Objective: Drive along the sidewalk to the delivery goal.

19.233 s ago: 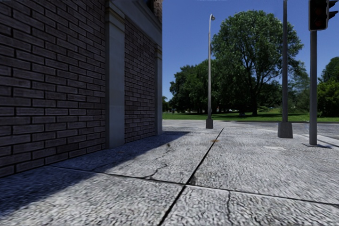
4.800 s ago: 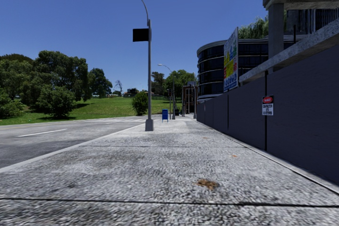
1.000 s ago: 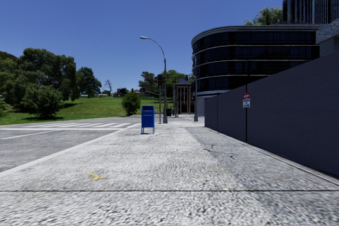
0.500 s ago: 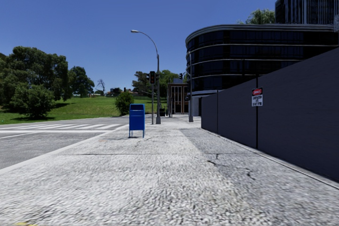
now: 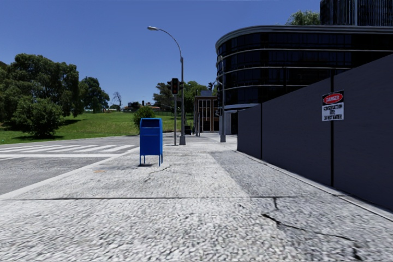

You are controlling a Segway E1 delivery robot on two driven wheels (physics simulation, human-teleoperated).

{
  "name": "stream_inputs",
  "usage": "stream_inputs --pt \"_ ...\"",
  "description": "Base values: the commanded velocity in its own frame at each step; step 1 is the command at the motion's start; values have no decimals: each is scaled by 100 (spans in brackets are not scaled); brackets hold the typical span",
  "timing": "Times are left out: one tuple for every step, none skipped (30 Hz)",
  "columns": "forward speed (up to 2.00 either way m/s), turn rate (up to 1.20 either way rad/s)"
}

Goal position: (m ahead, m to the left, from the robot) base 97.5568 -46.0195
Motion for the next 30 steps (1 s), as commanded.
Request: stream_inputs --pt "200 -2" --pt "200 -7" --pt "200 -10" --pt "200 -10" --pt "200 -11" --pt "200 -11" --pt "200 -11" --pt "200 -11" --pt "200 -11" --pt "200 -11" --pt "200 -11" --pt "200 -11" --pt "200 -11" --pt "200 -11" --pt "200 -11" --pt "200 -11" --pt "200 -11" --pt "200 -11" --pt "200 -12" --pt "200 -13" --pt "200 -13" --pt "200 -14" --pt "200 -14" --pt "200 -14" --pt "200 -14" --pt "200 -14" --pt "200 -14" --pt "200 -14" --pt "200 -14" --pt "200 -14"
